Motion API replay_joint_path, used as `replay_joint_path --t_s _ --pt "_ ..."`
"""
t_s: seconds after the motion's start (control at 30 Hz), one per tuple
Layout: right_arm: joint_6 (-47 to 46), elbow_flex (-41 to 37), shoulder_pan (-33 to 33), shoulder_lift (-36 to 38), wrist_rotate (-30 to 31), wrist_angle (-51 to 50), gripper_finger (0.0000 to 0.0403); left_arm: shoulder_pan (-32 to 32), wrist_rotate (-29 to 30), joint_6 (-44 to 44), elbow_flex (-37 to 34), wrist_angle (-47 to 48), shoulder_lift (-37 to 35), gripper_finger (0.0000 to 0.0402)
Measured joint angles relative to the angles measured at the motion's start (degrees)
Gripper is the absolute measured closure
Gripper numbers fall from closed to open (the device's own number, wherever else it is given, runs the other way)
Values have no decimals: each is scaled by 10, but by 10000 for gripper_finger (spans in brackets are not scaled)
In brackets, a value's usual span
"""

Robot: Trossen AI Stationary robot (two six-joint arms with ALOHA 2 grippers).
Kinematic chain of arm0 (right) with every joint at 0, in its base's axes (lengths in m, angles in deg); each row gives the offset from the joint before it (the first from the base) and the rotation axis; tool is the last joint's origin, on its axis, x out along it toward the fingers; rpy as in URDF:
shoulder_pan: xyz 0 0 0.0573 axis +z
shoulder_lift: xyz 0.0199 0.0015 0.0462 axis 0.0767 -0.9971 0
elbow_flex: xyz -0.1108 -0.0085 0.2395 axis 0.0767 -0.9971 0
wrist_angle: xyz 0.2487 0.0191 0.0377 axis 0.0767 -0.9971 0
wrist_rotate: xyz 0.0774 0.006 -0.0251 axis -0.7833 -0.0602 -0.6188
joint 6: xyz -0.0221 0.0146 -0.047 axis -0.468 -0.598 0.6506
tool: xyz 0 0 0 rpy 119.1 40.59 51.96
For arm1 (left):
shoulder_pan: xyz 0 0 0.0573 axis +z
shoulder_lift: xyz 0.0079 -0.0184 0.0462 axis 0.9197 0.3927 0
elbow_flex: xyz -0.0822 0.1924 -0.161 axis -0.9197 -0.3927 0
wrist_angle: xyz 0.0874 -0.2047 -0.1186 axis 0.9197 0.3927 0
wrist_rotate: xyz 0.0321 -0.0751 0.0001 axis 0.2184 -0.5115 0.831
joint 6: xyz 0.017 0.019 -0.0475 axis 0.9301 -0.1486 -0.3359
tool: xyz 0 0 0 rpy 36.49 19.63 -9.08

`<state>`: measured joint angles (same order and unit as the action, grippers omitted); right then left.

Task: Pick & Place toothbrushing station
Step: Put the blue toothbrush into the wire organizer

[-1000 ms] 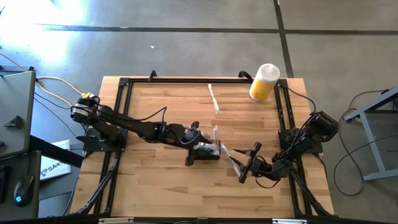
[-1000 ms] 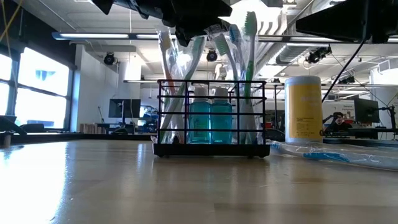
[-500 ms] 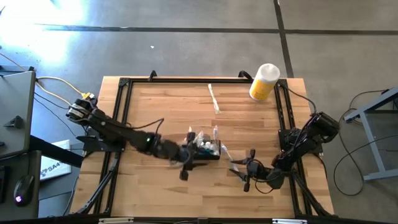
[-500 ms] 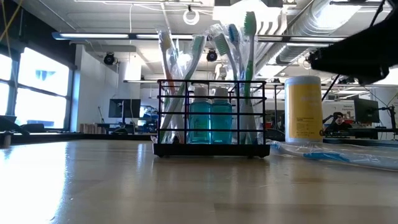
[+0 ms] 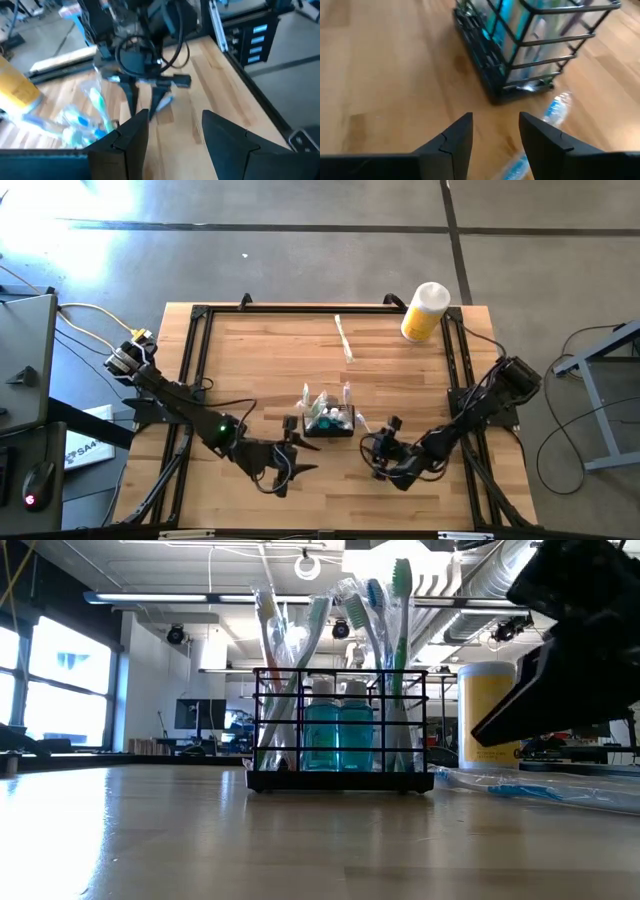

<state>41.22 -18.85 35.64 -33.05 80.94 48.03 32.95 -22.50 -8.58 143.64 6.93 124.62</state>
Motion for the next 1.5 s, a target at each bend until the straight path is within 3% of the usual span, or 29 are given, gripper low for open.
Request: replay_joint_path --t_s 0.13,0.23,0.37,0.47,0.8,1.1,1.23,1.43,1.5 --pt "-40 58 -12 0 -21 -119 251 1 0 -4 0 29 0 224" --pt "-73 86 -29 0 -72 -177 251 2 0 -14 0 54 0 224" --pt "-123 91 -69 0 -134 -239 251 2 3 -33 0 73 0 224" --pt "-151 91 -91 0 -137 -273 251 2 3 -34 0 82 0 224" --pt "-159 91 -126 -3 -204 -280 251 2 3 -46 0 118 0 224" --pt "-158 82 -132 -7 -217 -282 255 2 3 -45 0 125 0 224" --pt "-164 81 -132 -7 -232 -279 284 2 4 -46 0 136 0 224" --pt "-181 82 -132 -6 -258 -277 381 2 4 -81 0 136 0 224" --pt "-206 82 -130 -6 -260 -281 391 2 2 -105 0 137 0 224"
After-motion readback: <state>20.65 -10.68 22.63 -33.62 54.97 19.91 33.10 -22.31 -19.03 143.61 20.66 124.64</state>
